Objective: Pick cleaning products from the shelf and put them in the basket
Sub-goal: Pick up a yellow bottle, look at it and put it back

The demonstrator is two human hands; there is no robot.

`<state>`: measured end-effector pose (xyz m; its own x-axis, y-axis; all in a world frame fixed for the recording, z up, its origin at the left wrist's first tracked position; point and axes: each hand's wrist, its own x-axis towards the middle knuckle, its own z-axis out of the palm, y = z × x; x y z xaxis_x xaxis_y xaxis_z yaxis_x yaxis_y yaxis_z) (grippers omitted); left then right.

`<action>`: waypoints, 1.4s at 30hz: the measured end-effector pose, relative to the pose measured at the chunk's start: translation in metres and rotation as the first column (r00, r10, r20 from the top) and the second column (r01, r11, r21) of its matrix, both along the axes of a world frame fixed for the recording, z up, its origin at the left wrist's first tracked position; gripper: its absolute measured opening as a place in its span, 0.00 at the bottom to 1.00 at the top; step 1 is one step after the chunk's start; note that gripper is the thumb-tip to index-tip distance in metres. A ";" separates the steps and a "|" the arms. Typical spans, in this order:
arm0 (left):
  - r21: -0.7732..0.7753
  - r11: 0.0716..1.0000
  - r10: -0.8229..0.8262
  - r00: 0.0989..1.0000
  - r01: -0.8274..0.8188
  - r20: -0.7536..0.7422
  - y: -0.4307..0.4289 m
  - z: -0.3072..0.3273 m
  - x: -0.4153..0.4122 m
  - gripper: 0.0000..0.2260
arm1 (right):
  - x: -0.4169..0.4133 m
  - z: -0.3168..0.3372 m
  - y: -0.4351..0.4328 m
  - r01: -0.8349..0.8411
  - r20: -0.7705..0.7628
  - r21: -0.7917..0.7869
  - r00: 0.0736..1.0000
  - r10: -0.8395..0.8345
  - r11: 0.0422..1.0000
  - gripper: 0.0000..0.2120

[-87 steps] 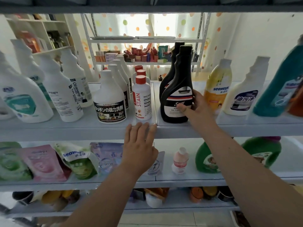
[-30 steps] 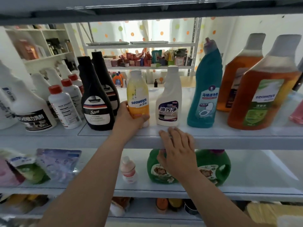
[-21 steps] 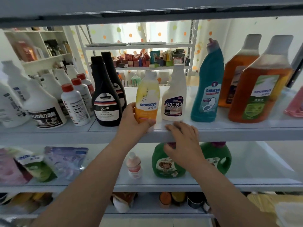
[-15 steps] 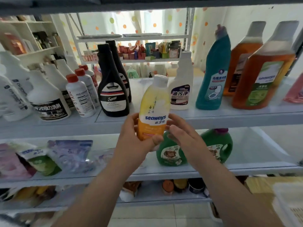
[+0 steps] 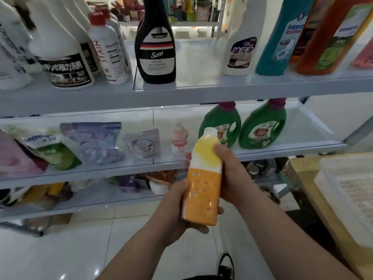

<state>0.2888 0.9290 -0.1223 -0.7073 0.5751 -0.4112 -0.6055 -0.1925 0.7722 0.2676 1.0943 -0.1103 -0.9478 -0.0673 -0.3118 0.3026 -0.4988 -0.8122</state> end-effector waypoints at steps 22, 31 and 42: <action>-0.426 0.882 0.097 0.964 -0.199 -0.248 0.006 -0.032 0.031 0.29 | 0.042 -0.032 -0.007 0.173 -0.043 0.166 0.985 -0.168 0.971 0.26; 0.254 0.955 -0.048 0.766 -0.152 0.641 0.064 0.000 0.038 0.39 | 0.041 -0.045 0.049 0.021 0.204 -0.102 0.979 0.001 0.995 0.23; -0.375 0.925 0.042 0.998 -0.058 -0.053 0.135 -0.031 0.026 0.31 | 0.023 -0.036 0.137 0.066 0.005 -0.015 0.998 -0.066 0.998 0.28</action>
